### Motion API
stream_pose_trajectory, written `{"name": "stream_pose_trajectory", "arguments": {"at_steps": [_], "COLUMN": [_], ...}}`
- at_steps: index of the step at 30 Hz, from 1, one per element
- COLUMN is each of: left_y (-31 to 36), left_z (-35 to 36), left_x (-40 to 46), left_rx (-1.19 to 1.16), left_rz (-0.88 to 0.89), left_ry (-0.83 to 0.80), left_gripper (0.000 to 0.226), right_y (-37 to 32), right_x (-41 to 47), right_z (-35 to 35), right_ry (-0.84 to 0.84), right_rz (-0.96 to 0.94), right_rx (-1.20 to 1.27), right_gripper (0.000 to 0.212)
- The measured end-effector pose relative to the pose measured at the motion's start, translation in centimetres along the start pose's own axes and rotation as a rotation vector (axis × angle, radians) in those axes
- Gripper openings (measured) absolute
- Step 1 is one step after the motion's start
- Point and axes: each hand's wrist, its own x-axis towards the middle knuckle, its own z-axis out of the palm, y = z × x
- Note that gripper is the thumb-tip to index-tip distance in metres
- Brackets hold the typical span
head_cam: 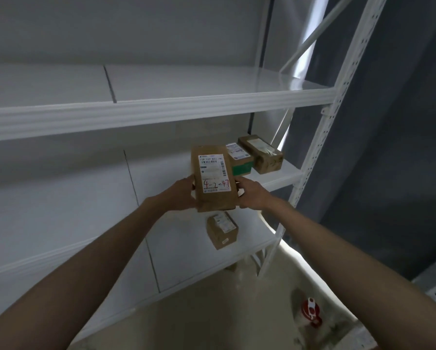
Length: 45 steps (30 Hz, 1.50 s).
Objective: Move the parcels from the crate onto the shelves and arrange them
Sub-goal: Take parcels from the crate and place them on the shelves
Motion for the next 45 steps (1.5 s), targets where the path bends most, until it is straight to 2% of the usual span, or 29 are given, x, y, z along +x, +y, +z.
{"name": "stream_pose_trajectory", "arguments": {"at_steps": [1,4,9,16,20,23,25,27,28,30,32,37,39,42,45], "left_y": [-0.2,-0.9,-2.3,-3.1,-3.4,-3.4,-3.2,-2.7,-2.5,-2.0,-1.6,-1.4,-1.9,-3.0,-4.5], "left_z": [0.1,0.3,0.2,0.5,1.0,1.4,1.6,1.6,1.5,1.0,0.2,-2.1,-2.9,-3.5,-3.3], "left_x": [1.2,4.7,9.7,15.5,17.3,17.5,17.0,16.3,15.8,14.4,12.7,6.5,3.2,-2.8,-10.1], "left_rx": [-0.006,-0.037,-0.080,-0.111,-0.078,-0.054,-0.040,-0.006,0.009,0.047,0.101,0.201,0.228,0.252,0.242], "left_rz": [-0.011,-0.081,-0.223,-0.384,-0.441,-0.482,-0.519,-0.535,-0.539,-0.537,-0.523,-0.524,-0.557,-0.636,-0.746], "left_ry": [0.006,0.021,0.035,0.052,0.054,-0.020,-0.050,-0.052,-0.052,-0.058,-0.055,0.005,0.023,0.039,0.049], "left_gripper": [0.090,0.090,0.082,0.069,0.063,0.073,0.080,0.082,0.083,0.084,0.082,0.070,0.066,0.062,0.059], "right_y": [0.3,4.0,4.7,6.0,6.7,6.9,7.1,6.9,6.8,6.8,6.0,1.4,-1.2,-5.8,-10.6], "right_x": [1.2,6.9,12.5,18.9,21.5,21.9,21.4,20.8,20.1,19.6,18.7,16.4,15.4,12.9,9.6], "right_z": [-0.4,-1.1,-3.1,-3.9,-3.6,-3.5,-3.8,-4.3,-4.6,-5.0,-5.3,-4.5,-2.7,1.3,6.3], "right_ry": [0.001,0.006,-0.148,-0.207,-0.197,-0.222,-0.258,-0.262,-0.254,-0.204,-0.160,-0.157,-0.220,-0.342,-0.447], "right_rz": [-0.015,-0.008,-0.055,-0.012,-0.008,-0.036,-0.035,-0.023,-0.028,-0.010,-0.043,-0.159,-0.206,-0.269,-0.360], "right_rx": [-0.003,0.027,0.073,0.042,-0.036,-0.092,-0.139,-0.167,-0.186,-0.229,-0.246,-0.347,-0.338,-0.283,-0.350], "right_gripper": [0.062,0.087,0.051,0.041,0.026,0.021,0.005,0.009,0.003,0.037,0.051,0.052,0.046,0.054,0.060]}}
